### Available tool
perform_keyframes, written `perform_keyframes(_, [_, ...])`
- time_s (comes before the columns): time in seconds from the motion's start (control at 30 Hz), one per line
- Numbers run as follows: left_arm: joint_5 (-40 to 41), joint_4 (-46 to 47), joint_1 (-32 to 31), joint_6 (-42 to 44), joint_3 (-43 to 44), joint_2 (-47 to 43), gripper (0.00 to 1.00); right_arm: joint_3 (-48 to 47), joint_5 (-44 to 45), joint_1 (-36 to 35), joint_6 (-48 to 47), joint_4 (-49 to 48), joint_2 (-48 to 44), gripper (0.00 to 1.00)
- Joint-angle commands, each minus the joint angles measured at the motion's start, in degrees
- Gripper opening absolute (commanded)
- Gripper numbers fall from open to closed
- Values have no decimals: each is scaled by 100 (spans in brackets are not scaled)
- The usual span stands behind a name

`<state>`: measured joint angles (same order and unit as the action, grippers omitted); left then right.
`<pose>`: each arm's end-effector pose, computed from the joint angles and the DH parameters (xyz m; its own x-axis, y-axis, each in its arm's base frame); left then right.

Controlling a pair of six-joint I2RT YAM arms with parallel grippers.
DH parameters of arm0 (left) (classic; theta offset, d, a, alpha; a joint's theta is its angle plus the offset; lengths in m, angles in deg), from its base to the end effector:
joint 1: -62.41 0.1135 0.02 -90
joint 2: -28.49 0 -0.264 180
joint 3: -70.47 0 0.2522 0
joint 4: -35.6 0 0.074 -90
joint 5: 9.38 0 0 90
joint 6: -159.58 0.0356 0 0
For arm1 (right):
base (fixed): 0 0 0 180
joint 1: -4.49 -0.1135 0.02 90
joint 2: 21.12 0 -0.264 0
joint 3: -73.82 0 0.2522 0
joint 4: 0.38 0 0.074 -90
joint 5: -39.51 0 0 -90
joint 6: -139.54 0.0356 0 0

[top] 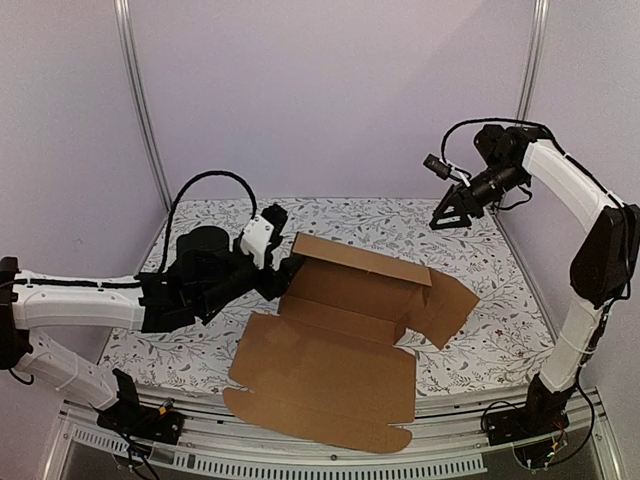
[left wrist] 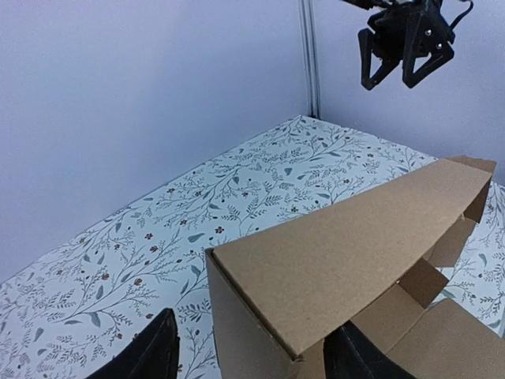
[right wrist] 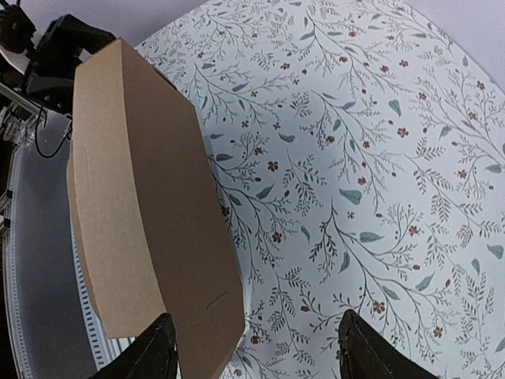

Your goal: Fold the paper box

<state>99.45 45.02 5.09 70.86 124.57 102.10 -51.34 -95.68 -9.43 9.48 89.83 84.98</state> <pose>0.1659 -0.2373 0.2637 -0.0806 0.1648 -0.9830 0.6270 0.7750 0.0785 0.3468 0.1120 0.3557 -0.4507 -0.5790 -0.6794 -0.8912 0.3348 0.3059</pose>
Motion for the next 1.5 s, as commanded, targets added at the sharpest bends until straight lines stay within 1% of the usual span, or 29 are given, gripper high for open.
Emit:
perform_keyframes(0.0, [-270,-1934,-79,255,397,214,63,935,624,68,54,1219,-480,69])
perform_keyframes(0.1, [-226,-2291,-91,163,534,652,63,1341,455,63,195,1038,-699,69])
perform_keyframes(0.17, [-251,-2300,-151,129,461,840,66,1569,412,66,251,860,-853,69])
perform_keyframes(0.2, [-174,-2292,-215,159,379,898,93,1666,420,66,304,778,-931,69])
perform_keyframes(0.23, [24,-2254,-301,180,278,912,99,1737,430,65,320,733,-979,69])
perform_keyframes(0.27, [191,-2217,-416,240,221,891,99,1789,450,64,322,724,-1045,69])
perform_keyframes(0.4, [1004,-2281,-965,471,156,439,100,1911,492,72,258,757,-1208,69])
perform_keyframes(0.5, [1506,-3030,-1349,610,484,77,100,1989,550,66,212,759,-1379,69])
perform_keyframes(0.57, [1543,-3508,-1464,745,817,-76,100,2050,693,69,196,766,-1467,69])
perform_keyframes(0.67, [1237,-3944,-1546,1289,1333,-73,100,2180,1062,64,253,730,-1584,69])
perform_keyframes(0.8, [845,-4518,-1572,2136,2166,483,96,2410,1439,72,313,732,-1771,69])
perform_keyframes(0.93, [663,-4875,-1572,2861,3027,1394,96,2704,1798,135,163,642,-2048,67])
perform_keyframes(1.07, [461,-4725,-1563,3366,3793,2208,94,2887,2146,332,-8,565,-2164,62])
perform_keyframes(1.2, [388,-4380,-1405,3815,4316,2879,93,3059,2384,591,-220,393,-2045,57])
perform_keyframes(1.3, [218,-4356,-1266,4049,4716,3239,91,3368,2696,660,-360,144,-1936,54])
perform_keyframes(1.4, [35,-4412,-1170,4165,5001,3476,90,3712,2976,669,-462,-205,-1886,54])
perform_keyframes(1.47, [-83,-4440,-1099,4187,5112,3584,90,3925,2928,653,-498,-369,-1896,54])
